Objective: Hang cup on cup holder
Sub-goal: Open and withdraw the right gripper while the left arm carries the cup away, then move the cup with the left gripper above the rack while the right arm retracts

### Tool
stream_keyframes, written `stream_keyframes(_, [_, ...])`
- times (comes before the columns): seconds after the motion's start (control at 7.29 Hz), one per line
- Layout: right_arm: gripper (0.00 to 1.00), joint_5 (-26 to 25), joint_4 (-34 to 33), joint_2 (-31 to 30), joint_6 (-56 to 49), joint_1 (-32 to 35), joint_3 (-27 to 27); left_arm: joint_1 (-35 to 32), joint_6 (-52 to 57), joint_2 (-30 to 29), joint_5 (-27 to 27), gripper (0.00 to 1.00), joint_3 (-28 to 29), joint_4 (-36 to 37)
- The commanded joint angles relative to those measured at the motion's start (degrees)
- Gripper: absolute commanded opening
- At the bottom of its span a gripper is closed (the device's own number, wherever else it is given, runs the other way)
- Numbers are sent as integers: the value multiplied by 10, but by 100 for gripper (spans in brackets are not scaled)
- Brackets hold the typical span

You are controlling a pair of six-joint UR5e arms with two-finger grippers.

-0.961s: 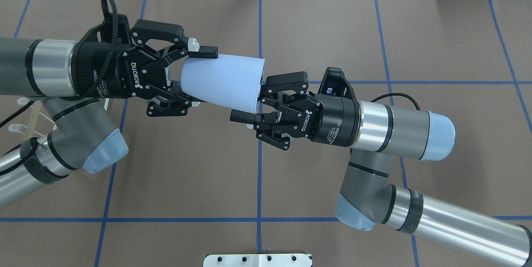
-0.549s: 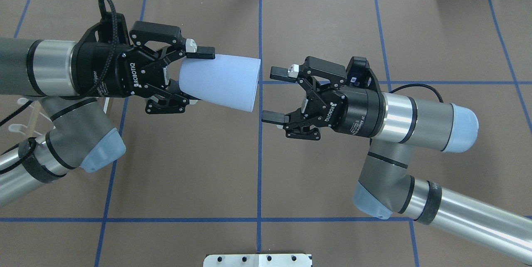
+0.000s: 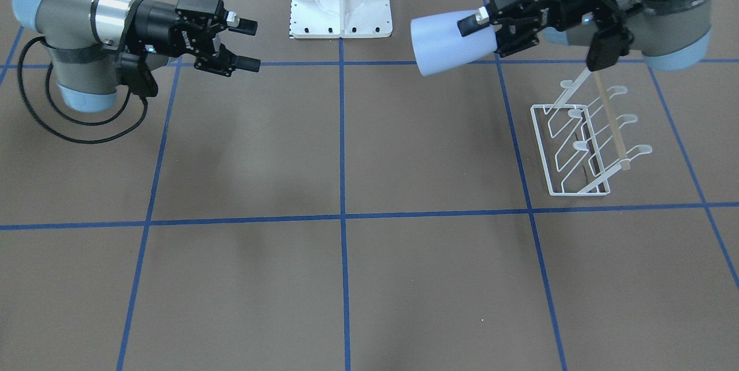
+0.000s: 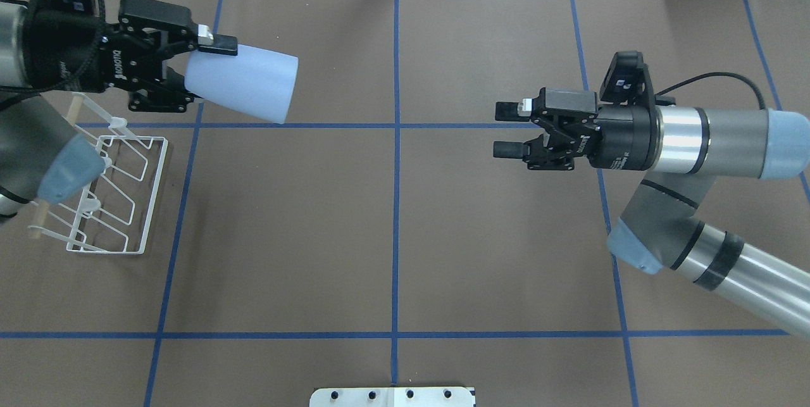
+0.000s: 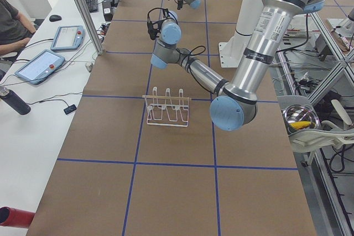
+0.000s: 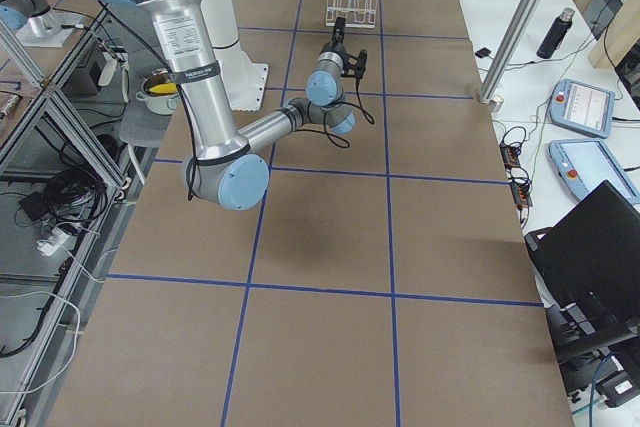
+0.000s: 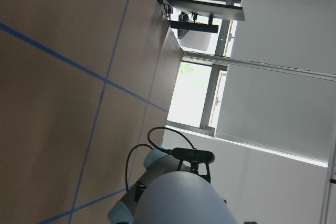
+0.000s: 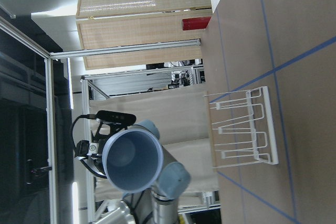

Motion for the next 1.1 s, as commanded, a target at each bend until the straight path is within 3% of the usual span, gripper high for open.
stream_keyframes(0.0, [100,93,-2,-27,-130,78,-88,-72,145,42,-61,0,-5,118])
stream_keyframes(0.14, [100,141,-34,-27,-202,125,-116,-104,206,56,-66,0,-10,152])
stream_keyframes(0.27, [100,184,-108,-29,-265,168,-117,-127,244,75,-59,0,-9,155])
stream_keyframes(0.41, [100,182,-159,-49,-364,186,-117,-146,291,76,-47,0,-6,176])
stream_keyframes(0.69, [100,163,-257,-81,-475,236,-112,-198,471,76,-46,0,-11,312])
stream_keyframes(0.96, [100,129,-371,-105,-677,258,-113,-192,577,74,27,0,-39,447])
